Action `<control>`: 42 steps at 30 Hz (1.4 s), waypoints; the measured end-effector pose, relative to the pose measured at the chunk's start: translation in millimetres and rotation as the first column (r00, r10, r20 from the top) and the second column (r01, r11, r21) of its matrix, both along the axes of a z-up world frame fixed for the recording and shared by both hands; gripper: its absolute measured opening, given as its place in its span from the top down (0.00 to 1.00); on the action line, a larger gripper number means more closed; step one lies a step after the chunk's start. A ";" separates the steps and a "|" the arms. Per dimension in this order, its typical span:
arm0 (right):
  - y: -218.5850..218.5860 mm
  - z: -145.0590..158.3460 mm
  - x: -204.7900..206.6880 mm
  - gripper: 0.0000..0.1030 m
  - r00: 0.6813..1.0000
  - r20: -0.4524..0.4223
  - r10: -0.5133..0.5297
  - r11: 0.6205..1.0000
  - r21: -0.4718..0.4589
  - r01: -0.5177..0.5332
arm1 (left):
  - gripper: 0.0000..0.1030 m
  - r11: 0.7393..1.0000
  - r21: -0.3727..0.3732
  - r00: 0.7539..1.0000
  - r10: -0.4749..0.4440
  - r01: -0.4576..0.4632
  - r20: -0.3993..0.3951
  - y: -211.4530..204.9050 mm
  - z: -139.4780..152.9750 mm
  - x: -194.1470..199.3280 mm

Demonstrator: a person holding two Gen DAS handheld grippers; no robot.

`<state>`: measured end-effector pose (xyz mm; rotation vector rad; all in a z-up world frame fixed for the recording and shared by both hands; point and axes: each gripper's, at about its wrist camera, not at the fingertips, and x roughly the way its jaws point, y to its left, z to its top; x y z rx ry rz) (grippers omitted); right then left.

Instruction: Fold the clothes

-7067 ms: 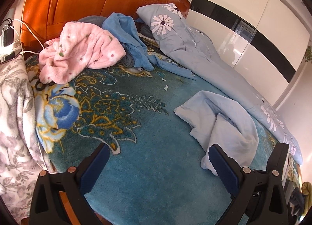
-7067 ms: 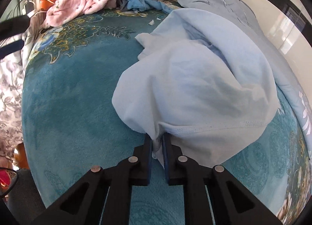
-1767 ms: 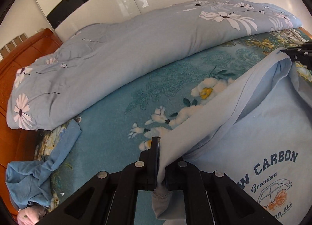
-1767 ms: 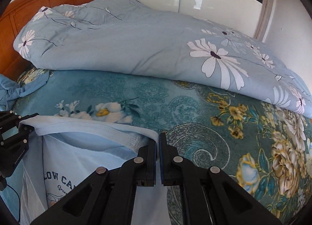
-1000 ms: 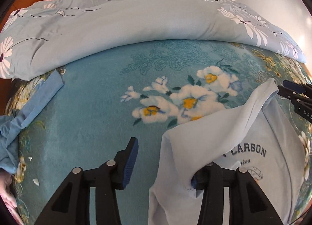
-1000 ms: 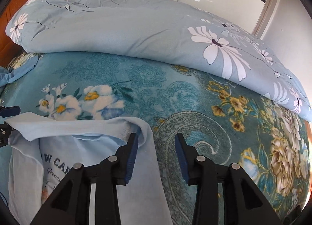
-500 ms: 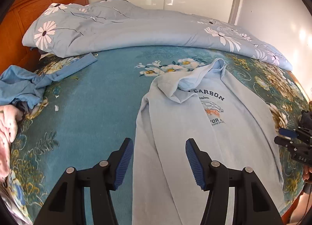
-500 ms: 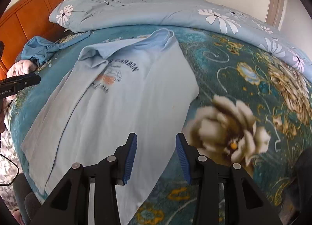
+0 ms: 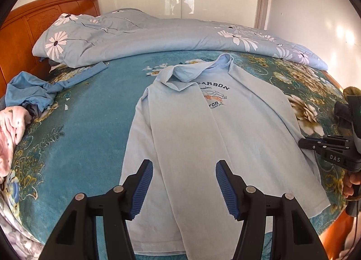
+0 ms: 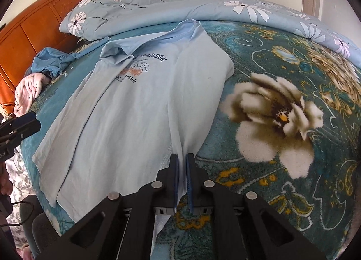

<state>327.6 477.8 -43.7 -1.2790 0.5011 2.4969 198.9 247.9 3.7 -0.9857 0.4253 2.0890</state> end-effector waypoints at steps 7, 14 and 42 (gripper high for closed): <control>46.3 46.0 23.4 0.96 0.990 -0.083 -0.115 0.990 0.069 0.121 | 0.40 0.999 -0.007 0.998 -0.046 0.047 0.037 10.7 -8.1 9.4; 115.5 95.0 39.2 0.96 0.950 -0.115 -0.289 0.921 0.238 0.309 | 0.40 0.993 -0.053 0.993 -0.100 0.103 0.069 35.8 -25.0 18.7; 54.8 107.2 31.7 0.33 0.951 -0.193 -0.240 0.910 0.298 0.290 | 0.68 0.995 -0.049 0.986 -0.076 0.084 0.151 35.3 -56.2 3.1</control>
